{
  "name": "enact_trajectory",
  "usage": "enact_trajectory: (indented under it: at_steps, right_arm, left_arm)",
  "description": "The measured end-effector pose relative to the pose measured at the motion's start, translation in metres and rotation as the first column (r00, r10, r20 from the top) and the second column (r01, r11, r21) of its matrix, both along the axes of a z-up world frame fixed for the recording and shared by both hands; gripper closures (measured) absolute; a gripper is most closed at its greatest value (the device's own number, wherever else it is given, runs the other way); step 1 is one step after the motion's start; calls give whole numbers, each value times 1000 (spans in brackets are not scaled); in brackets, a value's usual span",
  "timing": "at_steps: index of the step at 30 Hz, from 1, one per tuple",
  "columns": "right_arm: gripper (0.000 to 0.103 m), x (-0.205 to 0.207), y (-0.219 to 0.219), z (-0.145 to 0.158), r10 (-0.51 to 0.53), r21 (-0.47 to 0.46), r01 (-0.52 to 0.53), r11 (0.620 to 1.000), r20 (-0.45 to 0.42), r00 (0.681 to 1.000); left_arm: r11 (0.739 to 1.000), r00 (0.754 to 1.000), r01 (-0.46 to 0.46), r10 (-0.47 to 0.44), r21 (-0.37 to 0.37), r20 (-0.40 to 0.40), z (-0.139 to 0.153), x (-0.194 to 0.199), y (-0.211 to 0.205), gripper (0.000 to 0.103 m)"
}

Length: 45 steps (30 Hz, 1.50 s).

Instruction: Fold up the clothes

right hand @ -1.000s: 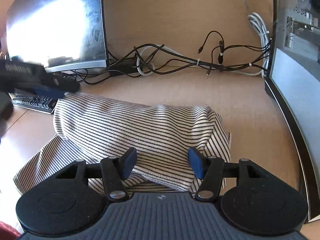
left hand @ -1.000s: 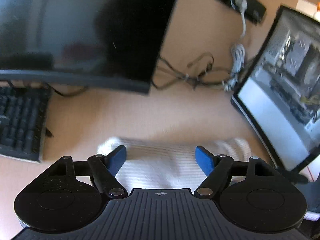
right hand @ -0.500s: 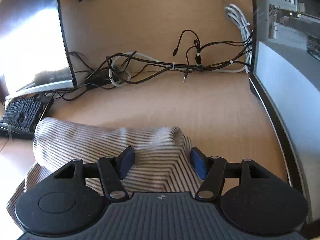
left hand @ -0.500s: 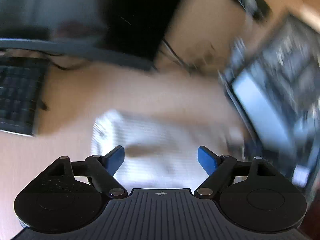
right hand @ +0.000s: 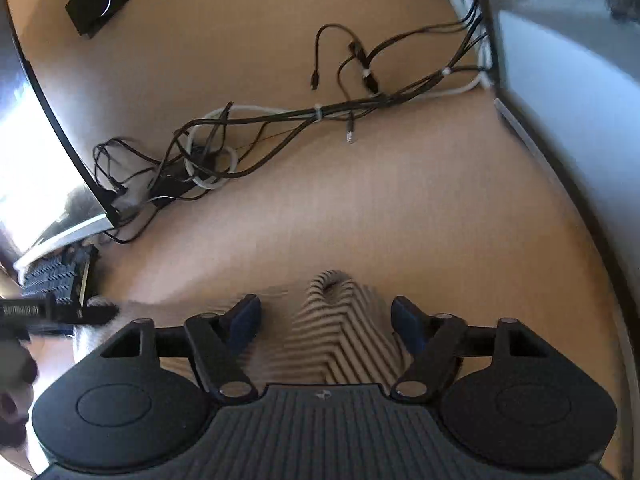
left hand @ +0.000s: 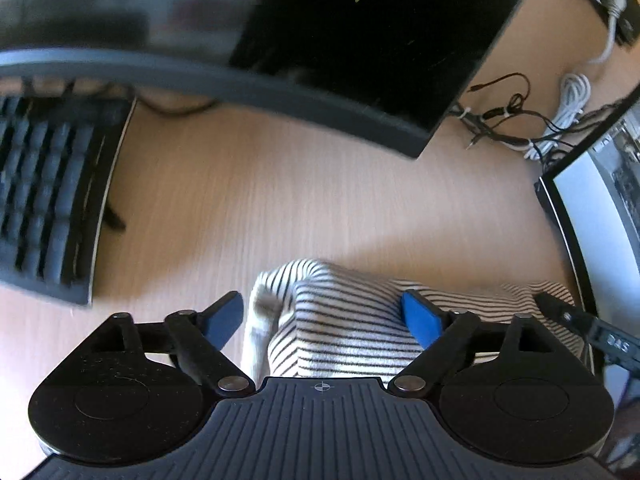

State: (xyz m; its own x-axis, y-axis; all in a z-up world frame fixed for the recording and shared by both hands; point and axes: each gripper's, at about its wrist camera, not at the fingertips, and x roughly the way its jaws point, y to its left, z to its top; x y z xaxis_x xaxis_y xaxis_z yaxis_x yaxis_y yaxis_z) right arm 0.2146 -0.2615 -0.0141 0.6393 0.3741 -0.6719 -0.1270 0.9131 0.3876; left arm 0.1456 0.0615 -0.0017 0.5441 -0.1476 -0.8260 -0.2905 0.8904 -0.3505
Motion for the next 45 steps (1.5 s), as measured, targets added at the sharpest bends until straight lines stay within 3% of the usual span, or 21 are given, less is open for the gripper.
enact_trajectory:
  at_steps: [1,3,4,6,11,14,17,20,24,25,28,30,31,33,36,40,42,43,45]
  right_arm:
    - [45,1,2,1,6,-3,-6,1000,8,1000]
    - [64,4,4,5,10,5,-11,1000,26,1000]
    - [66,6,4,8,14,16,-14,1000,41,999]
    - [70,4,2,20,24,31,-27,999,98,995]
    - [70,-28,5,43,79,-53,-70,996,218,973]
    - [69,-55,7,29,92,-113,-71,991,189,978]
    - [68,-79,5,16,83,-91,-69,993,163,983]
    - [64,-91,7,25,89,-134,-65,989,176,980]
    - [58,-101,31,56,97,-303,6,953,321,942]
    - [58,-102,36,63,108,-297,2,955,353,929]
    - [58,-93,48,60,131,-182,-75,980,313,941]
    - [58,-85,53,37,137,-159,-103,982,226,964]
    - [58,-85,53,25,131,-158,-101,982,192,973]
    - [58,-97,50,17,128,-145,-101,984,194,973]
    - [58,-107,47,19,148,-158,-119,980,185,972]
    - [58,-105,42,34,174,-194,-142,971,159,972]
    - [58,-100,35,52,139,-198,-100,975,197,971]
    - [57,-97,32,59,111,-199,-68,978,213,971]
    - [41,-83,26,66,49,-198,-6,980,215,975]
  left_arm:
    - [1000,1000,-9,9,-28,-1,-3,-2,1,12]
    - [998,1000,-15,17,-61,24,-3,-3,2,18]
    - [998,999,-12,14,-54,47,1,-2,1,28]
    - [999,996,-5,9,-36,93,10,0,-1,35]
    - [1000,981,25,-21,-18,193,35,-23,-6,42]
    - [997,981,61,-67,37,181,26,-51,-21,42]
    - [992,983,97,-108,81,147,9,-75,-38,41]
    - [984,980,122,-141,133,144,5,-88,-51,40]
    - [980,978,136,-156,144,137,7,-93,-48,41]
    - [979,978,142,-161,144,135,7,-92,-47,40]
    - [977,976,158,-177,143,129,8,-90,-46,38]
    - [978,975,161,-178,129,130,12,-90,-41,36]
    - [982,976,149,-165,119,140,16,-91,-38,33]
    - [991,980,88,-104,99,170,24,-92,-25,15]
    - [999,987,7,-13,42,158,26,-78,-7,11]
    - [999,996,36,-38,20,79,9,-42,-16,17]
    - [996,996,68,-71,54,59,6,-35,-27,39]
    - [995,994,79,-84,68,64,7,-35,-32,41]
    - [992,993,91,-97,86,72,9,-37,-36,41]
